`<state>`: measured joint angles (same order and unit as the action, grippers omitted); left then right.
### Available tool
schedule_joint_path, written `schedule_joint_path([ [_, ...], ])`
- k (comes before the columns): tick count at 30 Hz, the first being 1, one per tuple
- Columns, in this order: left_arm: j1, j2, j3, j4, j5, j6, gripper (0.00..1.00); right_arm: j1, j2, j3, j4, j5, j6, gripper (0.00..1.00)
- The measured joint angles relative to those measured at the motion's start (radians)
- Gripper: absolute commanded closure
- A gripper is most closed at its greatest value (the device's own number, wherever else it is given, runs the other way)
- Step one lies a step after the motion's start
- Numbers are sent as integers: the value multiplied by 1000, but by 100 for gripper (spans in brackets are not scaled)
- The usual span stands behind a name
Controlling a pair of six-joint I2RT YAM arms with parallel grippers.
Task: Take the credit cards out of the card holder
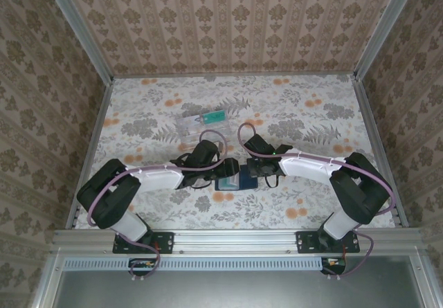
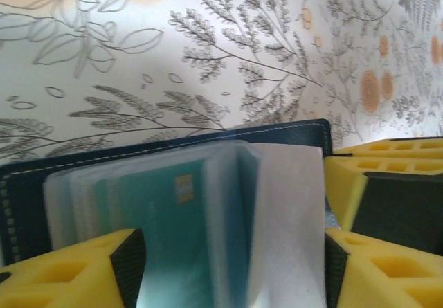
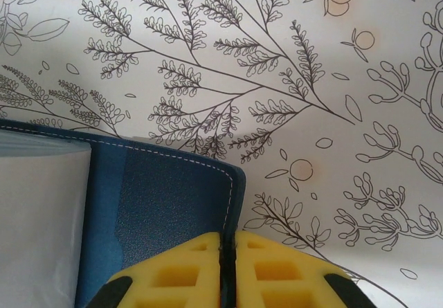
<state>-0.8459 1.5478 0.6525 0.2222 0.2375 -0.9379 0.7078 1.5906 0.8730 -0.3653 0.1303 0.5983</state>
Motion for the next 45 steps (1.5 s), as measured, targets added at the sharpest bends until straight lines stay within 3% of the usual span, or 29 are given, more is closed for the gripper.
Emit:
schedule_joint_path([
  [10, -21, 0, -4, 79, 52, 4, 32, 0, 0, -7, 8, 0, 3, 85],
  [17, -45, 0, -4, 134, 83, 20, 40, -16, -8, -44, 34, -1, 23, 82],
  [23, -56, 15, 0, 150, 100, 24, 47, -68, -81, -98, 37, -4, 53, 79],
  [35, -64, 43, 10, 154, 108, 26, 47, -84, -261, -136, 65, -29, 84, 66],
  [45, -65, 43, 11, 176, 117, 26, 48, -84, -149, -136, 78, -64, 86, 69],
])
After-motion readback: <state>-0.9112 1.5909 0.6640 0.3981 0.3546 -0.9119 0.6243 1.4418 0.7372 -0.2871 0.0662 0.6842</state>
